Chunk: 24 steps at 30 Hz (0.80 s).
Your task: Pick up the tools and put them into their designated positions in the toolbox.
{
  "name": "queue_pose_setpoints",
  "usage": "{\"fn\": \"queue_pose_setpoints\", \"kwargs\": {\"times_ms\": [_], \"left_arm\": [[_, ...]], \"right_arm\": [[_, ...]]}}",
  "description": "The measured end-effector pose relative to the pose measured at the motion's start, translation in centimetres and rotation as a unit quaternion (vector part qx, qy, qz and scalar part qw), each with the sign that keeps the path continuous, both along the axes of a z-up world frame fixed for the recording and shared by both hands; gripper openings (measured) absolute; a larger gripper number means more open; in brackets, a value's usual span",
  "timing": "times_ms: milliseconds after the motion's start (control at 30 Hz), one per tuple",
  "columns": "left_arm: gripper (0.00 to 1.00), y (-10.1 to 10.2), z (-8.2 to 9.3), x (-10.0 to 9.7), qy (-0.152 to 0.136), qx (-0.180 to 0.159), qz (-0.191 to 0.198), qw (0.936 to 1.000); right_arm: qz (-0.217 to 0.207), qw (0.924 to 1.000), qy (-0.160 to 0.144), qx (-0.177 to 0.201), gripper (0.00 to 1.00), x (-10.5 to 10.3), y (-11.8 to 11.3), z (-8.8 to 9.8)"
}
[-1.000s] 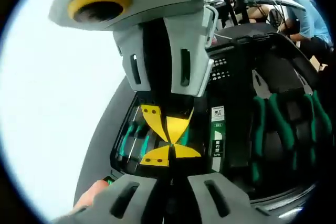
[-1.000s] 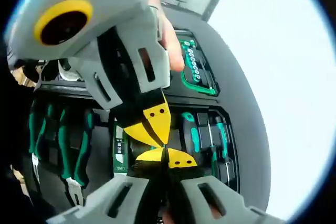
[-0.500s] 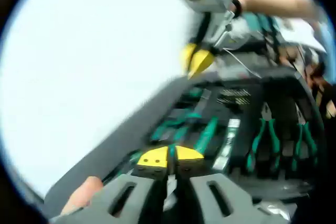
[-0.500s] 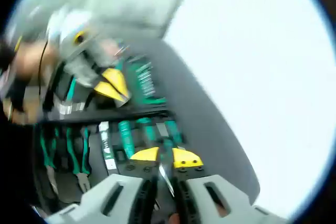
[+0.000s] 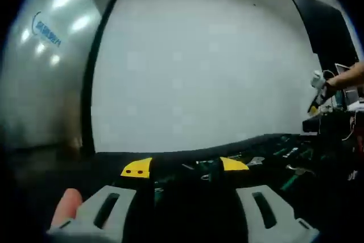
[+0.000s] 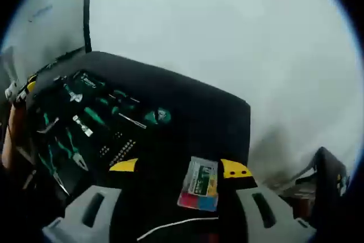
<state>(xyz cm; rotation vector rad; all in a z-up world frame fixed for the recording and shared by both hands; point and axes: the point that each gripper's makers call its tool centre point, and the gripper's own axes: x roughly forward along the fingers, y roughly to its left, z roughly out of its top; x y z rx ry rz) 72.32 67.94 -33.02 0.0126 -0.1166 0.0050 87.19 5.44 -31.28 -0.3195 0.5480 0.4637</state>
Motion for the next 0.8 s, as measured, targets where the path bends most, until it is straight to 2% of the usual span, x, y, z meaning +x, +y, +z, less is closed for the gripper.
{"fn": "queue_pose_setpoints", "kwargs": {"times_ms": [33, 67, 100, 133, 167, 233, 267, 300, 333, 367, 400, 433, 467, 500, 533, 567, 600, 633, 667, 700, 733, 767, 800], "left_arm": [[0.39, 1.8, -0.4, -0.3, 0.017, -0.02, 0.037, 0.999], [0.38, 3.0, 0.1, -1.1, 0.015, -0.027, 0.049, 0.9983], [0.38, 3.8, 0.7, -1.6, -0.009, -0.043, 0.055, 0.9975], [0.42, 5.5, 1.6, -2.5, -0.052, -0.062, 0.066, 0.9945], [0.46, 6.7, 2.2, -3.0, -0.081, -0.078, 0.083, 0.9901], [0.54, 8.9, 1.0, -4.3, -0.068, -0.128, 0.122, 0.9819], [0.54, 9.8, 0.2, -4.4, -0.054, -0.134, 0.129, 0.981], [0.52, 10.5, -0.1, -4.3, -0.052, -0.13, 0.133, 0.9811], [0.51, 10.9, -0.8, -4.2, -0.04, -0.136, 0.139, 0.9801], [0.5, 10.8, -2.0, -3.7, -0.013, -0.156, 0.134, 0.9785], [0.51, 10.5, -2.8, -3.3, 0.009, -0.166, 0.125, 0.9782], [0.51, 9.9, -3.6, -3.3, 0.039, -0.158, 0.123, 0.9789], [0.52, 10.0, -3.9, -3.3, 0.051, -0.146, 0.131, 0.9793], [0.52, 10.5, -4.0, -3.1, 0.061, -0.121, 0.145, 0.9801], [0.49, 10.6, -3.8, -2.8, 0.064, -0.114, 0.146, 0.9806], [0.46, 9.6, -3.2, -1.6, 0.069, -0.094, 0.124, 0.9854], [0.46, 9.3, -3.0, -0.6, 0.083, -0.07, 0.107, 0.9883], [0.49, 9.1, -3.2, 0.1, 0.101, -0.045, 0.102, 0.9886], [0.54, 9.9, -3.4, 0.8, 0.122, -0.016, 0.119, 0.9852], [0.62, 11.3, -3.2, 0.7, 0.123, -0.017, 0.152, 0.9806], [0.65, 13.2, -2.9, 0.2, 0.11, -0.032, 0.193, 0.9744], [0.62, 13.9, -2.5, 0.0, 0.089, -0.05, 0.201, 0.9741], [0.53, 14.3, -2.6, 0.1, 0.086, -0.071, 0.205, 0.9723]], "right_arm": [[-0.002, 0.9986, -0.015, 0.05, 0.43, -1.9, 1.3, 1.6], [0.011, 0.9914, -0.037, 0.125, 0.43, -5.8, 3.6, 4.4], [0.027, 0.9863, -0.053, 0.154, 0.43, -8.7, 4.6, 6.0], [0.054, 0.9808, -0.084, 0.168, 0.43, -12.8, 5.7, 8.0], [0.066, 0.9777, -0.116, 0.162, 0.43, -14.8, 5.9, 9.4], [0.066, 0.9703, -0.183, 0.144, 0.43, -18.5, 5.7, 11.1], [0.063, 0.9642, -0.227, 0.123, 0.43, -20.6, 5.5, 11.4], [0.055, 0.9609, -0.246, 0.116, 0.43, -21.8, 5.2, 11.2], [0.04, 0.9558, -0.263, 0.125, 0.43, -22.6, 5.2, 10.8], [0.028, 0.9494, -0.281, 0.137, 0.43, -23.8, 5.3, 9.7], [0.012, 0.9468, -0.282, 0.154, 0.43, -24.1, 5.2, 8.5], [-0.013, 0.9397, -0.289, 0.183, 0.42, -24.6, 5.3, 6.7], [-0.025, 0.9381, -0.283, 0.198, 0.42, -24.8, 5.6, 5.1], [-0.044, 0.9408, -0.258, 0.215, 0.4, -24.8, 6.0, 2.2], [-0.05, 0.9453, -0.239, 0.217, 0.38, -25.0, 6.5, 0.4], [-0.04, 0.95, -0.224, 0.214, 0.38, -25.2, 7.5, -1.7], [-0.018, 0.955, -0.213, 0.206, 0.38, -25.5, 8.5, -2.7], [0.008, 0.9625, -0.206, 0.176, 0.38, -25.7, 9.3, -3.9], [0.011, 0.9637, -0.211, 0.163, 0.38, -25.7, 9.3, -4.1], [0.017, 0.9617, -0.244, 0.122, 0.38, -25.4, 9.2, -3.8], [0.018, 0.9603, -0.253, 0.117, 0.38, -25.4, 9.1, -3.6], [0.019, 0.956, -0.273, 0.107, 0.38, -25.0, 9.0, -3.1], [0.015, 0.9533, -0.281, 0.11, 0.38, -24.8, 8.7, -2.7]]}}
